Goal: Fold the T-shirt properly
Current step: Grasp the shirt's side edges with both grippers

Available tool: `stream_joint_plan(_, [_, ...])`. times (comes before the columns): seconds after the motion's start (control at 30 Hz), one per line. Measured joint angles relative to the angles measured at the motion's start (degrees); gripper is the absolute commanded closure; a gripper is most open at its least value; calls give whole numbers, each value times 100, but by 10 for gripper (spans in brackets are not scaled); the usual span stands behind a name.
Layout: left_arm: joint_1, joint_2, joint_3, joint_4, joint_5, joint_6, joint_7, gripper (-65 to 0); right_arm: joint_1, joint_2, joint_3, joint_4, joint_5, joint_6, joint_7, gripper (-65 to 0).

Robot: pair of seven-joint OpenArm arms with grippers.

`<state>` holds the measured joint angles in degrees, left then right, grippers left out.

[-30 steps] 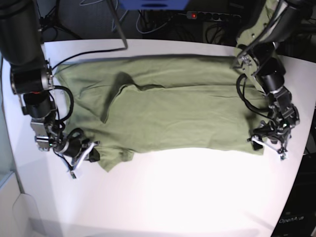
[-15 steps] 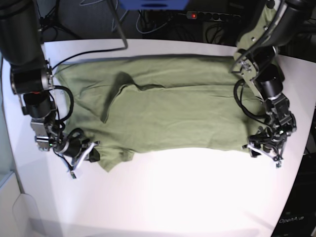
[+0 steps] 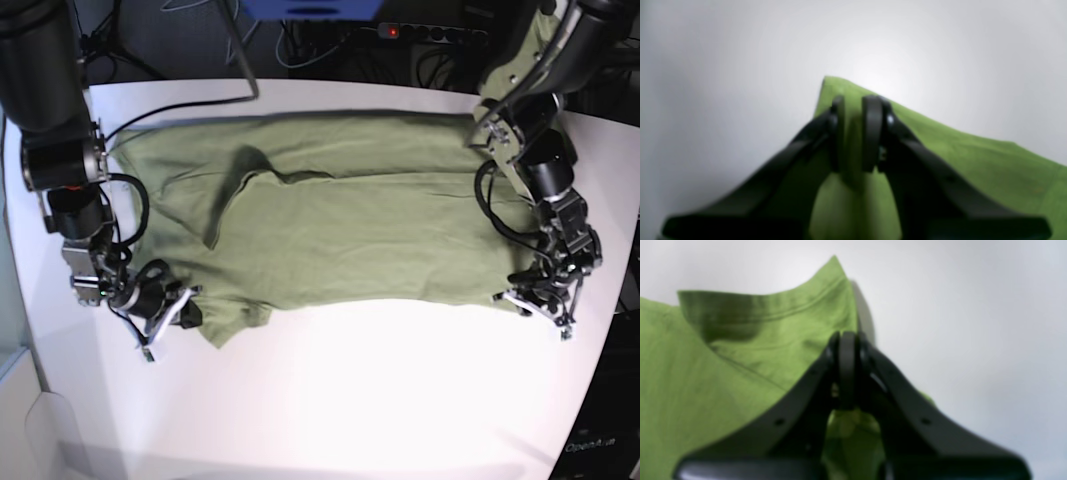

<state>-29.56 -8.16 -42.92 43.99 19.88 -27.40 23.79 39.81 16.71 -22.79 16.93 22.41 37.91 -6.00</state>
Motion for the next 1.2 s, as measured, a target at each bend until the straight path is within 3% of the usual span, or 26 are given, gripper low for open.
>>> stream_joint_plan(0.07, [2,-7,0,0,0,-2,2,-120,0,-2,0,0,-2,0,-2,-7])
stream_joint_plan(0.2, [-2,-111,-4,0,-24,2,-4,-304,0,-2,0,0,0,0,0,-7])
stream_joint_plan(0.27, [0,-138,-7,0,-4,2,-7,-352,0,0,0,0,-2,0,-2,-7])
stream_joint_plan(0.57, [2,-120,-4,-13,-4,0,-26,-352,0,0,0,0,-2,0,-2,-7])
stream_joint_plan(0.7, [0,-120,-4,-17,-4,382,-28,-356,0,-2,0,0,0,0,0,-7])
stream_joint_plan(0.97, [-17,-140,35,-254,-24,380,-79,-356,-2,0,0,0,0,0,4,-7])
stream_joint_plan(1.2, [-33,-140,35,-721,-46,389,-717,-353,0,2,0,-7,0,0,2,-7])
